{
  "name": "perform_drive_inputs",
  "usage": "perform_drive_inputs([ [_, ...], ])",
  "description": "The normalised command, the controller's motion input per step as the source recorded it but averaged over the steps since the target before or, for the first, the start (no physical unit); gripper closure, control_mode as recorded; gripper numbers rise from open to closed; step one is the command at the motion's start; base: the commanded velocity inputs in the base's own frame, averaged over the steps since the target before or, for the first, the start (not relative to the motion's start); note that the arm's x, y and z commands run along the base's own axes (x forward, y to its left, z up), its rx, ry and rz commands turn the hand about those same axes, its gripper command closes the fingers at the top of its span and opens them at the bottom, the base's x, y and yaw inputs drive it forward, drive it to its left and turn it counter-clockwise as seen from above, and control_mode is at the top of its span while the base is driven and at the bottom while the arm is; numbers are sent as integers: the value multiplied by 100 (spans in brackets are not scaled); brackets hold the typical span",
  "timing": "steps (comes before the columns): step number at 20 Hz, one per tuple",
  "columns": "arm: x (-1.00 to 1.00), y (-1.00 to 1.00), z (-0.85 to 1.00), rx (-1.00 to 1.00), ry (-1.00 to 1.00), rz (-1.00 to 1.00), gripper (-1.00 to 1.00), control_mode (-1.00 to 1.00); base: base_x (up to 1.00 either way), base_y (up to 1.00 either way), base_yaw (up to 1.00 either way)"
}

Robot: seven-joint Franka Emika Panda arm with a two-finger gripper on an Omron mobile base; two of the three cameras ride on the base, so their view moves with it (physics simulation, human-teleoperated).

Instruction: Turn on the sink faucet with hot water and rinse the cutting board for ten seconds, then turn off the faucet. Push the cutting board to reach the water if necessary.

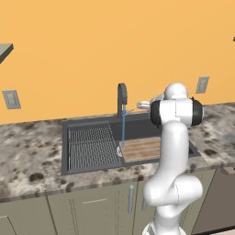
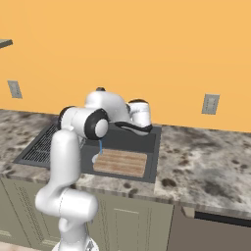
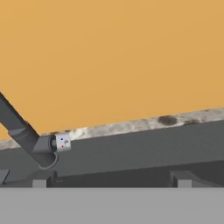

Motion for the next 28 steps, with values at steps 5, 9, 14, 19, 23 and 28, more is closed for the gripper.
perform_drive_inputs([
  [5,11,-18,-2,9,0,2,-100,-100,0,0,0],
  [9,9,-1,-17,4,0,3,-100,-100,0,0,0],
  [14,12,0,-6,4,0,2,-100,-100,0,0,0],
  [19,13,0,0,5,0,1,-100,-100,0,0,0],
  [23,11,0,0,4,0,1,-100,-100,0,0,0],
  [28,16,0,0,3,0,0,-100,-100,0,0,0],
])
